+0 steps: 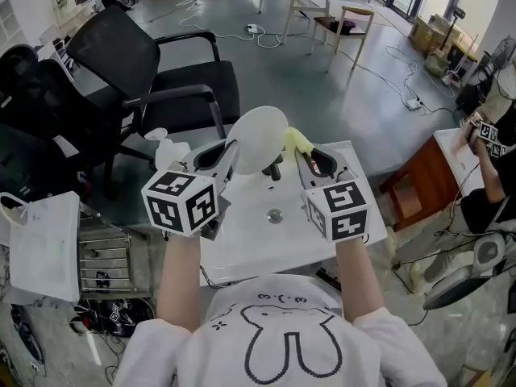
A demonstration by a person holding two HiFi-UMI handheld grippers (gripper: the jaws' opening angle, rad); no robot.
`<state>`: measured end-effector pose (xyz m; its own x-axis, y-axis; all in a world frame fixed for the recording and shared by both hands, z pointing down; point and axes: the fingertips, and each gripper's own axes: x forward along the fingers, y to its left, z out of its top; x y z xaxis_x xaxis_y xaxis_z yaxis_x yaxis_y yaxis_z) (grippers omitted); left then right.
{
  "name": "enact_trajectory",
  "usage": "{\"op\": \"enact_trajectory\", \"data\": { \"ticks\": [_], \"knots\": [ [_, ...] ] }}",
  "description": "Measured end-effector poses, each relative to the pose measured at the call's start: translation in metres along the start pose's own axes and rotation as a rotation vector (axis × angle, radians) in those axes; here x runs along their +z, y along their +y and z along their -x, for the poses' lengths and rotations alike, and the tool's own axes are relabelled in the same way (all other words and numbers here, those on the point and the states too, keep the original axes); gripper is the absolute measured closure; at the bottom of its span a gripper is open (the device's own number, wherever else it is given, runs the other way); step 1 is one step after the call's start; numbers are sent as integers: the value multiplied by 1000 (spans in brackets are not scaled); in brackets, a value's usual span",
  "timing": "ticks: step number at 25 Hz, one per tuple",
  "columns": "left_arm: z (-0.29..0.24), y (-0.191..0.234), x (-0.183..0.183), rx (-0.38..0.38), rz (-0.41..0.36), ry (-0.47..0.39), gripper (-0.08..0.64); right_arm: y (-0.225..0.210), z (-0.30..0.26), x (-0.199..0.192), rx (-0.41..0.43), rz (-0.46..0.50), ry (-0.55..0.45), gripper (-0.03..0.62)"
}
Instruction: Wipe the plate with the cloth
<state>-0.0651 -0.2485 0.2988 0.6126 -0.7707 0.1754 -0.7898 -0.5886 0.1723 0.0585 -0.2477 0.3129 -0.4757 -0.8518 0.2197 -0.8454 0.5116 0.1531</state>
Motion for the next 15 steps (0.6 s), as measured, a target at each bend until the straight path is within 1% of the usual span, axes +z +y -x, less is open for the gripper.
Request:
{"op": "enact_trajectory", "data": {
  "ticks": [3, 6, 10, 12, 15],
  "knots": [
    [-1, 1, -3, 4, 6, 9, 543, 3, 3, 23, 12, 23, -50, 540],
    [-2, -1, -5, 2, 1, 15, 543, 10, 0, 38, 45, 29, -76, 540],
    [-2, -6, -4, -11, -7, 16, 543, 19, -10, 52, 75, 46, -88, 540],
    [-2, -8, -2, -19, -10, 16, 543, 21, -19, 55, 83, 52, -79, 540],
    [-1, -10, 0, -34, 3, 15, 543, 20, -30, 56, 72, 53, -70, 540]
  ]
}}
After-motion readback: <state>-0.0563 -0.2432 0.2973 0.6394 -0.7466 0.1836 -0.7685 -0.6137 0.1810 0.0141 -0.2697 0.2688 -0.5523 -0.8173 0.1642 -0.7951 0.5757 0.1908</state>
